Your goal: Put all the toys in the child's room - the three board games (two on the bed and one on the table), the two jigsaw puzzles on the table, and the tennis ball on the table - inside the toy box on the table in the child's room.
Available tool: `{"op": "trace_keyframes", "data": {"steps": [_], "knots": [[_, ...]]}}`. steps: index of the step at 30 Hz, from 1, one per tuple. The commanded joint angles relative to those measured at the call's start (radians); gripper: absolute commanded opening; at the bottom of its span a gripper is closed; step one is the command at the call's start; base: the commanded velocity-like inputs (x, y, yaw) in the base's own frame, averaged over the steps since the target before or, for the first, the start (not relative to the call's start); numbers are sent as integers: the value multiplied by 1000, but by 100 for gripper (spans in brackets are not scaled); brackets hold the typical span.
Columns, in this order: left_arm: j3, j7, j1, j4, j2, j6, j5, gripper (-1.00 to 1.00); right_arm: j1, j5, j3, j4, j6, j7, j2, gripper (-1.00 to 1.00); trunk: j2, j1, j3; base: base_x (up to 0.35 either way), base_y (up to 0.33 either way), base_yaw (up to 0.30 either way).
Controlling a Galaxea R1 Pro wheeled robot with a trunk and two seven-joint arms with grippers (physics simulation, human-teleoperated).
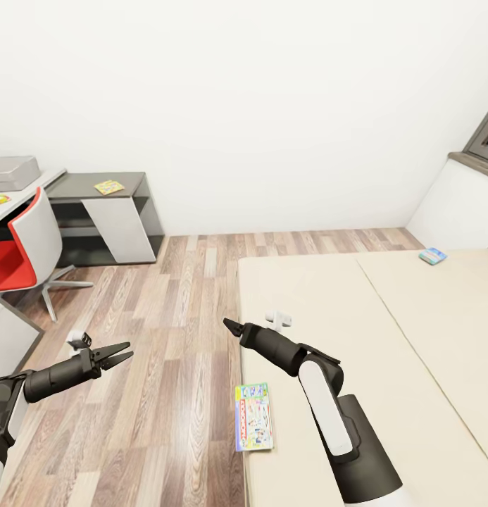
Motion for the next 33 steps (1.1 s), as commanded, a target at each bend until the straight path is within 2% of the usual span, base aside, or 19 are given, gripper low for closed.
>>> {"op": "trace_keyframes", "data": {"steps": [1, 14, 33], "knots": [[0, -4, -1, 0, 0, 11, -1, 100, -1, 0, -1, -1, 5, 1, 0, 100, -2, 1, 0, 0, 0, 0], [0, -4, -1, 0, 0, 11, 0, 100, -1, 30, -1, -1, 3, 0, 0, 100, -2, 1, 21, 0, 0, 0], [-1, -4, -1, 0, 0, 11, 0, 100, -1, 35, -1, -1, -11, 1, 0, 100, -2, 1, 53, 0, 0, 0]]}}
